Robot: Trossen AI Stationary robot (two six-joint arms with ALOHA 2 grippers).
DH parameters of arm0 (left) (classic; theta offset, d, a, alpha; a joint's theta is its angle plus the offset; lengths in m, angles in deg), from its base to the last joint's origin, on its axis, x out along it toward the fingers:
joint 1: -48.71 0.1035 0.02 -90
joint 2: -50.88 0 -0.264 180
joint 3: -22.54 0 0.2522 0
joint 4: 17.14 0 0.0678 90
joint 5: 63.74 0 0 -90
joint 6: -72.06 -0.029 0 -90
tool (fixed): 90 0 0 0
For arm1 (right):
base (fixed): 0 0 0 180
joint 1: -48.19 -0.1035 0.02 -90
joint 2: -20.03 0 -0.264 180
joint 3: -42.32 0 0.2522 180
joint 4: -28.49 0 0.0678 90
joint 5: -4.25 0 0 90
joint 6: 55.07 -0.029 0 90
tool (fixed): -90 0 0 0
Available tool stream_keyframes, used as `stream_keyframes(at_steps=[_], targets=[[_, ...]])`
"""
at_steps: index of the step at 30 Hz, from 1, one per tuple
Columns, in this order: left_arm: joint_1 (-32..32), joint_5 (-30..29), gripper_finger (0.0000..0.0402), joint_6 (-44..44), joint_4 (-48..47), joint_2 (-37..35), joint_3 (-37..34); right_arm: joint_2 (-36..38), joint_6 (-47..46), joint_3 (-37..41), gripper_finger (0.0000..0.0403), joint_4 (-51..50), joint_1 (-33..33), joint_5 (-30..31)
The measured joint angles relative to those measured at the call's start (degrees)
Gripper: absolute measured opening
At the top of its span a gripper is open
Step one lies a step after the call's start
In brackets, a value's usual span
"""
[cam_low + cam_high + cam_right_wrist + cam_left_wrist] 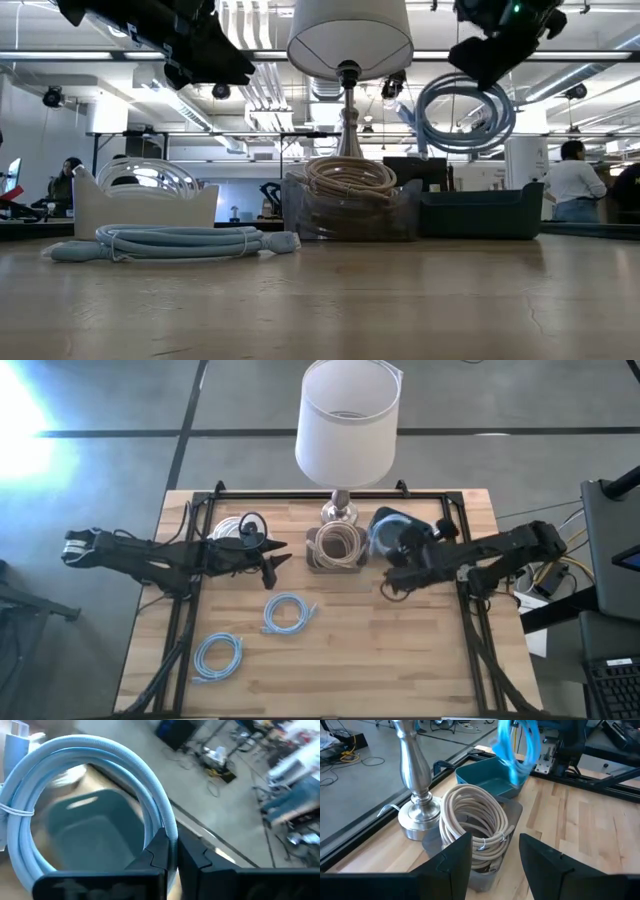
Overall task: Sort HDMI cables
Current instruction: Put the bottom right blue HDMI cable into the blue bin
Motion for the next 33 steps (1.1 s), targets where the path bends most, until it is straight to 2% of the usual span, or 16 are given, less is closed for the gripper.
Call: stream_keyframes(at_steps=[3,8,17,28,33], targets=[[0.00,0.00,0.0168,-0.33,-0.04,0.00,-0.01,1.61,-4.37,3.54,0.0013,0.28,3.73,2.29],[0.00,0.01,0.0168,-1.02,-0.07,0.00,-0.12,2.49,-13.60,11.63,0.0013,2.42,8.59,2.40],[0.00,0.20,0.0168,-1.60,-0.07,0.02,-0.44,0.98,-14.32,23.17,0.0033,18.28,10.89,4.40],[0.00,0.20,0.0168,-1.57,-0.07,0.02,-0.51,0.59,-14.25,26.23,0.0038,21.33,11.53,4.56],[0.00,0.22,0.0168,-1.56,-0.07,0.02,-0.51,0.63,-8.70,25.26,0.0049,21.56,11.53,4.07]])
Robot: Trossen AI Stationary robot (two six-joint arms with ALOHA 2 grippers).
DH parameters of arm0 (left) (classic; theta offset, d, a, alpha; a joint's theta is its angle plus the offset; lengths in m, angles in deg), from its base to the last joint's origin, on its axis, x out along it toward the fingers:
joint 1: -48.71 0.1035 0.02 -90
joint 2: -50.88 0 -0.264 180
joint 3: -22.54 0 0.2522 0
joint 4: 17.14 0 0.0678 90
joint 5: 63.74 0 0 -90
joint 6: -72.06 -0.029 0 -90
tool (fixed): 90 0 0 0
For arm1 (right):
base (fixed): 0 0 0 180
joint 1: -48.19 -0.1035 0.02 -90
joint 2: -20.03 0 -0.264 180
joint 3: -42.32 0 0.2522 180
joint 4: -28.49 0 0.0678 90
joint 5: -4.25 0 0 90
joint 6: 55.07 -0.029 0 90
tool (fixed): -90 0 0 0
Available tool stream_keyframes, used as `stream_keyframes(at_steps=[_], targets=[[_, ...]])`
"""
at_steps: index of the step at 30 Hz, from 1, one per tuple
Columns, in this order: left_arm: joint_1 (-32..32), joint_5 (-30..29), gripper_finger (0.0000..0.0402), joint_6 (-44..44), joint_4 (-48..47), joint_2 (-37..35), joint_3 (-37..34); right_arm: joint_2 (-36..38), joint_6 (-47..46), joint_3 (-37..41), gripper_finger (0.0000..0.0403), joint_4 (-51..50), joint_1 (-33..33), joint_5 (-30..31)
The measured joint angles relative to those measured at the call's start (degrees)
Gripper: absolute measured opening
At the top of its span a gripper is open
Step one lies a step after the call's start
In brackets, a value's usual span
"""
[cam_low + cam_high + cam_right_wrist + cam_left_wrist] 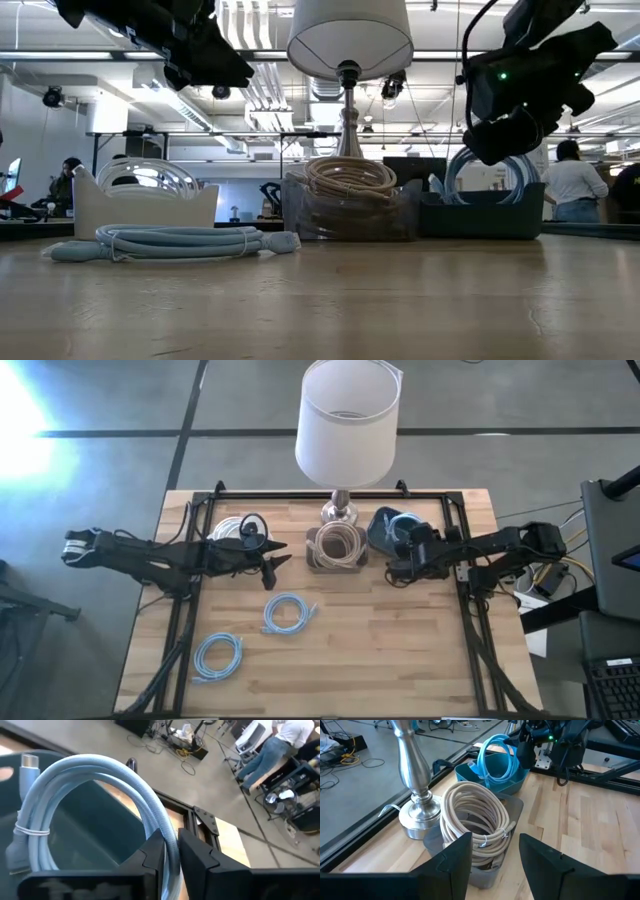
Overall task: Sort HDMI cables
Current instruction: Put the bottom right blue HDMI cable into the blue bin, then put the top blue HDMI cable into the blue bin
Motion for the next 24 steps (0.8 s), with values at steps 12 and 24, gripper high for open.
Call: stream_keyframes(at_steps=[12,24], targets=[[0.04,0.04,0.0168,0.40,0.07,0.00,-0.06,0.02,6.00,-1.53,0.0131,0.16,0.13,-1.13],[0.02,7.84,0.0168,0.56,-0.59,0.22,-0.22,0.02,25.81,-5.25,0.0155,20.73,-4.48,-2.20]])
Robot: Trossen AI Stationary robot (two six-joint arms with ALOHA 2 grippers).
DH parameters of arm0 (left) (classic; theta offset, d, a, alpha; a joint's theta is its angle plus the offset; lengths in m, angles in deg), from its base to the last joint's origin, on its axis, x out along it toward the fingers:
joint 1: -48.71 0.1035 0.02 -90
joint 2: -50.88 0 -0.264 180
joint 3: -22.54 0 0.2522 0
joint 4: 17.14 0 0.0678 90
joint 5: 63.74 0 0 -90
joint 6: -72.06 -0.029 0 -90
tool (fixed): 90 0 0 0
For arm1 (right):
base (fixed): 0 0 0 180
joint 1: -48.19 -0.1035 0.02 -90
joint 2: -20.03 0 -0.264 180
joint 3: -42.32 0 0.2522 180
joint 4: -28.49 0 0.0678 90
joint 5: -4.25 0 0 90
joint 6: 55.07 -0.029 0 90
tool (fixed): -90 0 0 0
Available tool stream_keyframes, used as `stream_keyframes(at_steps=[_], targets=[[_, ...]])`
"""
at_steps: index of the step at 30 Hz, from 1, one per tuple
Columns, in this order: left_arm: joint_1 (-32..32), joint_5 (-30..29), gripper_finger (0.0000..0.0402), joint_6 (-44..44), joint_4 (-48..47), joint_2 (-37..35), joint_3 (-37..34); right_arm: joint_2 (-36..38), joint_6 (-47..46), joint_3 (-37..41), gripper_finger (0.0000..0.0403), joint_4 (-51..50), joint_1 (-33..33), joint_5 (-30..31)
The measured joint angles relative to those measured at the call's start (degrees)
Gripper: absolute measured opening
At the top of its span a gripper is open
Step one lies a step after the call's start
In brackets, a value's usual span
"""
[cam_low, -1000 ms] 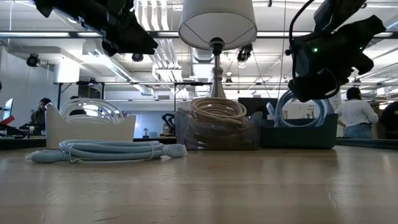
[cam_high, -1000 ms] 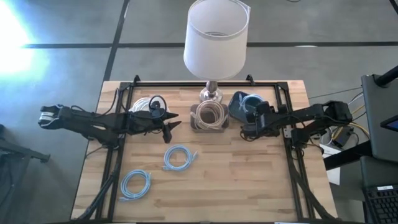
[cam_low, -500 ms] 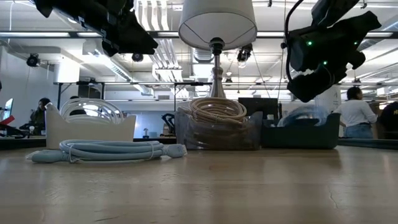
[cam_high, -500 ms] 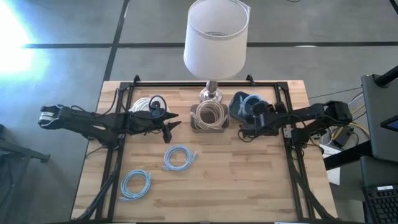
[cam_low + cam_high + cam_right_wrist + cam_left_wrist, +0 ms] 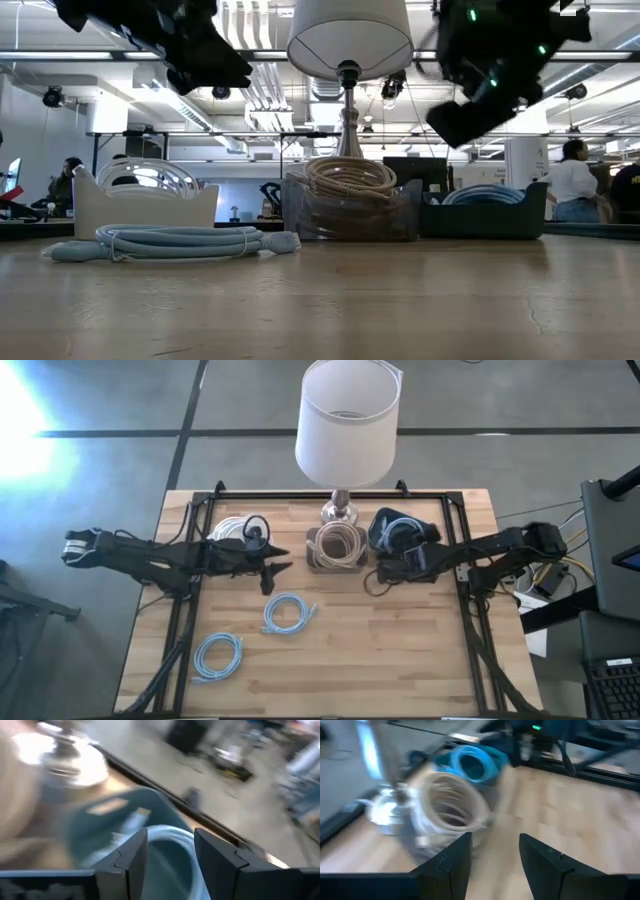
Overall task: Sort HDMI cables
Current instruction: Put the top blue HDMI cable into the blue bin
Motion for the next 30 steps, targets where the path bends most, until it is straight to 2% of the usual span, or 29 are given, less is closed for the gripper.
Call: stream_keyframes(at_steps=[3,6,13,21,26,30], targets=[[-0.02,7.45,0.0168,-0.59,-0.04,0.00,-0.11,0.00,10.60,-2.65,0.0149,8.02,-1.68,-5.49],[-0.04,13.17,0.0168,-0.52,-0.13,0.01,-0.95,0.00,16.85,-5.18,0.0145,14.03,-2.64,-13.26],[-0.22,14.64,0.0168,-0.39,-0.98,1.86,-6.28,0.02,23.79,-8.00,0.0146,22.62,-3.83,-26.00],[-0.22,14.39,0.0168,3.67,1.22,5.87,-12.28,-0.07,24.63,-7.09,0.0140,24.66,-4.06,-27.55],[-0.22,13.99,0.0168,2.17,4.70,10.82,-13.07,-0.07,24.63,-6.64,0.0141,24.65,-4.06,-27.54],[-0.24,10.91,0.0168,-0.13,8.38,16.72,-12.95,-0.07,24.63,-6.64,0.0144,24.79,-4.06,-27.54]])
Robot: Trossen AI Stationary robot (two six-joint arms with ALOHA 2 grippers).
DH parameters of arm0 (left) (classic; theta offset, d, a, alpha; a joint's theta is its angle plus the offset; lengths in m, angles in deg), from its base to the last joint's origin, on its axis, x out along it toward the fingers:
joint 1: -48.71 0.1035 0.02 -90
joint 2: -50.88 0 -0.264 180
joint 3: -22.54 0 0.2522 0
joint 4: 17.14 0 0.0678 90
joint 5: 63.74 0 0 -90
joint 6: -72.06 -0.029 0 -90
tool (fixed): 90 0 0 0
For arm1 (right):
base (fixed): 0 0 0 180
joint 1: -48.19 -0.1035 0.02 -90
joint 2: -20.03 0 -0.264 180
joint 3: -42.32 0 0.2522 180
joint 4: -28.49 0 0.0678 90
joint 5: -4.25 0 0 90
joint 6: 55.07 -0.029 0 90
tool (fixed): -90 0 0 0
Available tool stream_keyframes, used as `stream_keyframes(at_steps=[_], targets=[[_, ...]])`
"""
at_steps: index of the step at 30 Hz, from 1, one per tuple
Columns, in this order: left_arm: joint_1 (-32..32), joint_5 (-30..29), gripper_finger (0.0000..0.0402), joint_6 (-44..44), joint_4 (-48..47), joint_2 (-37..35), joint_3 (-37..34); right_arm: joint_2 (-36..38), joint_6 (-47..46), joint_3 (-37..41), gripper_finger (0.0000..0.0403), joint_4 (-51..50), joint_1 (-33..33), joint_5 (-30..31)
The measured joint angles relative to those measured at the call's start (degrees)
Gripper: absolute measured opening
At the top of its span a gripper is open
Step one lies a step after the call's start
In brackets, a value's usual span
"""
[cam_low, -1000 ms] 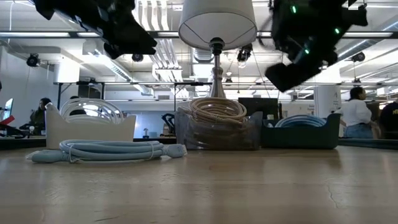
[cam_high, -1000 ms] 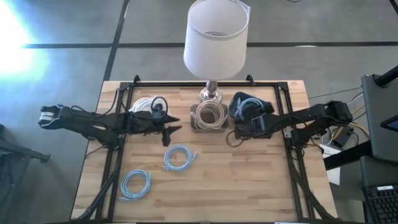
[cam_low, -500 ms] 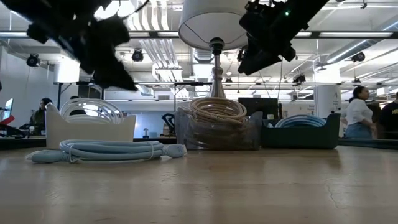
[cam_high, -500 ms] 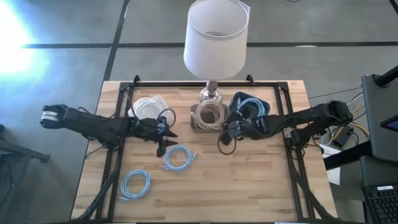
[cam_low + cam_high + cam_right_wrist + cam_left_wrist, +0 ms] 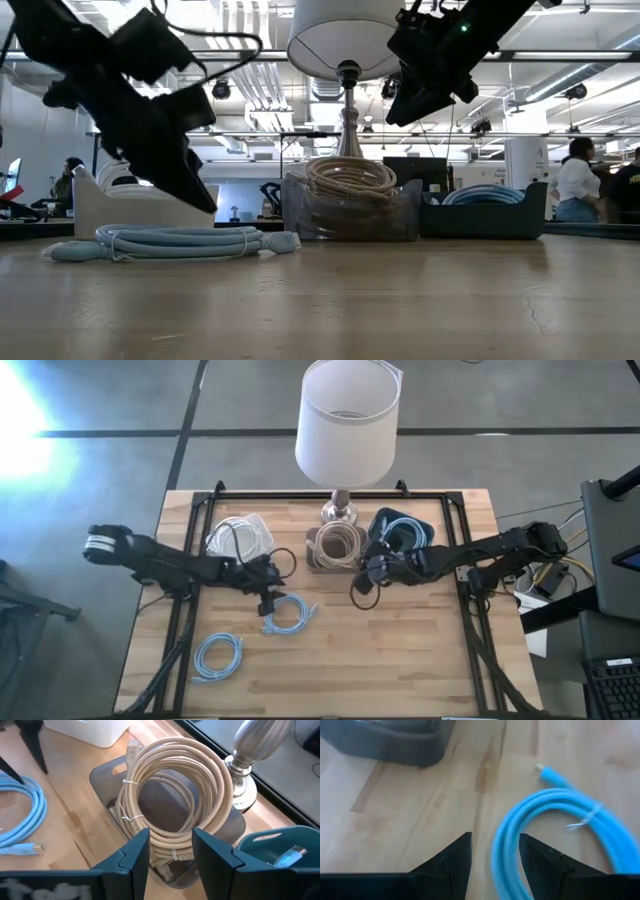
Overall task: Sort HDMI cables
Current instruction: Put the top blue HDMI cable into the blue bin
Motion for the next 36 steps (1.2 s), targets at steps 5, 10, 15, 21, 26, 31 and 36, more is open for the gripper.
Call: stream_keyframes(at_steps=[5,10,15,21,26,31,36], targets=[[0.02,-0.75,0.0168,-0.94,2.77,7.28,0.79,0.00,-0.01,0.00,0.0140,0.30,0.00,-0.02],[0.04,1.93,0.0168,-2.61,3.75,11.99,3.76,0.00,-0.02,0.09,0.0135,0.38,0.00,-0.02],[0.02,2.66,0.0168,-3.44,1.12,12.49,7.11,0.00,-0.02,0.22,0.0132,0.39,0.00,-0.02],[-0.55,5.11,0.0168,-4.93,-2.29,10.45,9.94,-0.01,-0.02,0.77,0.0136,0.46,0.00,-0.04],[-1.36,5.80,0.0168,-5.38,-2.94,10.58,9.16,-0.02,-0.02,1.11,0.0133,0.60,0.04,-0.04],[-1.36,4.66,0.0168,-4.75,-3.34,10.67,7.79,-0.02,-0.02,1.32,0.0127,0.67,0.04,-0.04],[-1.46,4.68,0.0168,-3.61,-3.24,12.06,7.49,-0.02,-0.42,1.49,0.0131,0.73,0.04,-0.04]])
